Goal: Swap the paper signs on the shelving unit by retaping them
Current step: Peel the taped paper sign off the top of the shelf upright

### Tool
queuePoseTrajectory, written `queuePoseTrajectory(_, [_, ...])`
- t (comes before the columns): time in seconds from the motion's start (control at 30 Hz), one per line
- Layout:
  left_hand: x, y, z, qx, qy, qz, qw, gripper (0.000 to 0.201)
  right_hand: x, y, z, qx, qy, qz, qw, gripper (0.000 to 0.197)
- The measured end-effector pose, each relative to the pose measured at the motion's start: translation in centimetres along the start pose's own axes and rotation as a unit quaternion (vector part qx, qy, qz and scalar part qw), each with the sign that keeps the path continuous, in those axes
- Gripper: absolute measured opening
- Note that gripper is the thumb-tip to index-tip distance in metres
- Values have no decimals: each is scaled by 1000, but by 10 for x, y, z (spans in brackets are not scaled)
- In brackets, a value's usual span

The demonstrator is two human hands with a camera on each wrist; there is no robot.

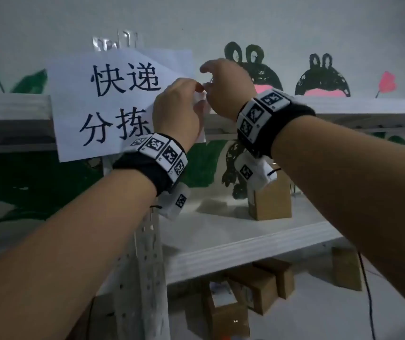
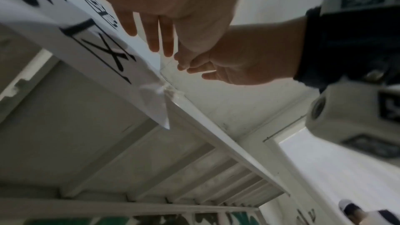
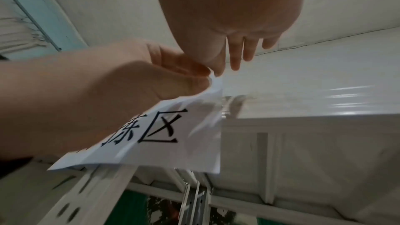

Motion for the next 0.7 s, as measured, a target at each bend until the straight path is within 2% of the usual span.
queuePoseTrajectory(0.07, [-17,-9,-1,-6,-66,-13,998,24,-20,-10,15,-11,-30,-59,998,35])
queuePoseTrajectory(0.17, [-33,-14,-9,-22,-177,-20,984,33,-48,-7,28,-15,-63,-89,994,29])
queuePoseTrajectory(0.33, [-42,-17,-15,-35,-241,-10,970,28,-52,-10,36,-16,-133,-18,991,21])
queuePoseTrajectory(0.43, [-52,-18,-14,-37,-278,-27,959,26,-52,-8,38,-21,-174,-6,984,21])
queuePoseTrajectory(0.53, [-56,-20,-16,-32,-322,-48,945,32,-50,-6,42,-32,-202,-4,979,20])
queuePoseTrajectory(0.7, [-50,-18,-11,-34,-314,-55,947,33,-43,-8,41,-57,-207,3,977,18])
Point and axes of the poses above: each hand's wrist, its own y-axis away from the middle knuckle, its own x-axis out of the back of the hand, z = x × y, the point moved 7 cm from there along -y, towards the middle knuckle, and after that the axes turned 6 degrees about x, right-handed, at the moved point
